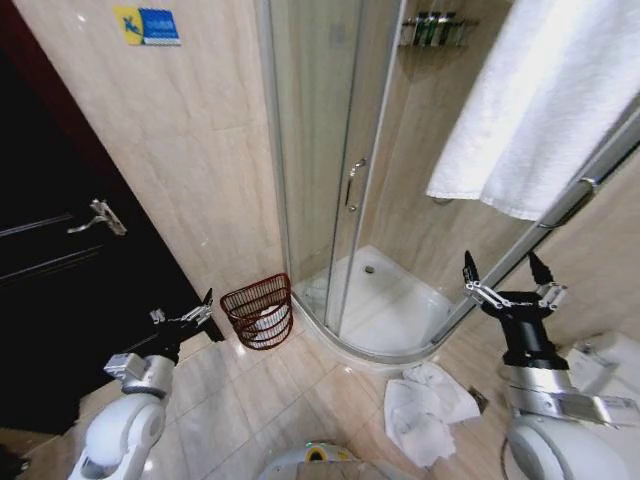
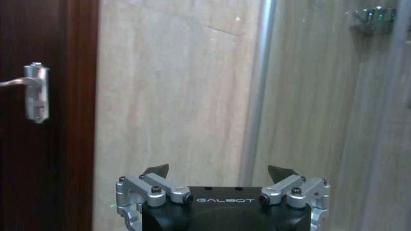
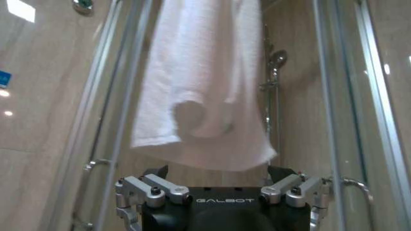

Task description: Discard the used towel into the hamper.

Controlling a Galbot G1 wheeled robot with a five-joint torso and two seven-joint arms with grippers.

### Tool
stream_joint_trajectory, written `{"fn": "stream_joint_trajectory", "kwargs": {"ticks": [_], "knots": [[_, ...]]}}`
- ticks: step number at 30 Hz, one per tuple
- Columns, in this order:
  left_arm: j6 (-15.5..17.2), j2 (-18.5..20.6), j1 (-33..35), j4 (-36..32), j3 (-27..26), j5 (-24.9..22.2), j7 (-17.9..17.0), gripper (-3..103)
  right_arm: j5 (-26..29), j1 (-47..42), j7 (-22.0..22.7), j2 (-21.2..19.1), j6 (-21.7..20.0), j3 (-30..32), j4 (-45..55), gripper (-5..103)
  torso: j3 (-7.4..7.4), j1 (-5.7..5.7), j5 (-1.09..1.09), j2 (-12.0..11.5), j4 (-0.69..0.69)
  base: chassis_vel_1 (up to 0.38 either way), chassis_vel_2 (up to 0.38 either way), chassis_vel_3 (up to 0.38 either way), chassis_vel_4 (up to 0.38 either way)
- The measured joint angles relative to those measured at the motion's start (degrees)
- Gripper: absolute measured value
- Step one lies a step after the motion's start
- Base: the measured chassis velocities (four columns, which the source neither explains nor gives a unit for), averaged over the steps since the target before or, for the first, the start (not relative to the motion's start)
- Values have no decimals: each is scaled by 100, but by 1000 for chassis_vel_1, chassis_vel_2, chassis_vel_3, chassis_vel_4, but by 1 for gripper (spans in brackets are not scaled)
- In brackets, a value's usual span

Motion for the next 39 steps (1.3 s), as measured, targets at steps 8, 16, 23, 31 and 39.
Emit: {"fn": "stream_joint_trajectory", "kwargs": {"ticks": [8,16,23,31,39], "knots": [[0,-1,0,0,1,0,1,100,55,18,8,-167,43,56,-6,100,0,-1,-1,0,-1,-157,-171,165,139],[0,0,0,0,-2,0,0,100,406,55,-108,-389,0,346,-3,100,0,-1,-1,0,3,32,34,-27,-23],[0,0,0,0,-1,0,0,100,577,186,-187,-575,23,530,2,100,0,-1,-2,0,0,26,22,-10,-15],[0,-1,0,0,0,0,0,100,1218,668,-85,-1004,-202,1246,3,100,0,-1,-1,0,2,0,0,0,0],[0,0,0,0,0,0,0,100,1583,701,-45,-1119,-358,1638,6,100,0,0,-2,0,-1,0,0,0,0]]}}
